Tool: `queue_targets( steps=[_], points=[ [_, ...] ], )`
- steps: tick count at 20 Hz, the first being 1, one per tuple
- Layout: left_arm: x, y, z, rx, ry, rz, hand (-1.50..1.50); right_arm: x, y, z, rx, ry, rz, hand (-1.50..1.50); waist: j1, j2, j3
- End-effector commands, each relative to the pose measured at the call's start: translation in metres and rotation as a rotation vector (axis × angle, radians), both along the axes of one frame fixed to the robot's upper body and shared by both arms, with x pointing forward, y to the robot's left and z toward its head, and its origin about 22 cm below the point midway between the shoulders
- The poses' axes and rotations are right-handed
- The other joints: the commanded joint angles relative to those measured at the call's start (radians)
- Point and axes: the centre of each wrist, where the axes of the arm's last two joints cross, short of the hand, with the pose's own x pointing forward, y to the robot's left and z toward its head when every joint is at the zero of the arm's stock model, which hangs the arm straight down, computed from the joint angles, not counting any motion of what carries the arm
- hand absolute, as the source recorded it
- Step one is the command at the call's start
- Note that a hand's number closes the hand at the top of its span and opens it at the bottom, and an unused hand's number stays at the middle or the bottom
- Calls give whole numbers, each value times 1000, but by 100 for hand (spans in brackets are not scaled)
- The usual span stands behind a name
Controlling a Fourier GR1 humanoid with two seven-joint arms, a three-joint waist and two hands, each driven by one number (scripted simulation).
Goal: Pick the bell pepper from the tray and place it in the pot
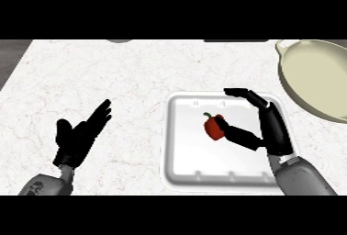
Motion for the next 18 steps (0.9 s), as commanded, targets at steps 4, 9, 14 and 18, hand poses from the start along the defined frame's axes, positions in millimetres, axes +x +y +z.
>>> queue_targets(
  steps=[4,9,14,18],
  points=[
    [-8,3,-23,6,0,-13,0,-33,50,-1,143,-252,-18,-150,8,1,1],
    [-1,-1,-19,22,11,-3,0,-45,29,43,-73,31,-13,-150,-4,-4,-1],
    [5,-8,-16,3,3,-21,0,-32,41,81,-76,249,-35,-150,5,0,0],
    [-8,-3,-25,15,32,-30,0,-21,55,79,-27,358,-53,-150,14,1,1]
  ],
)
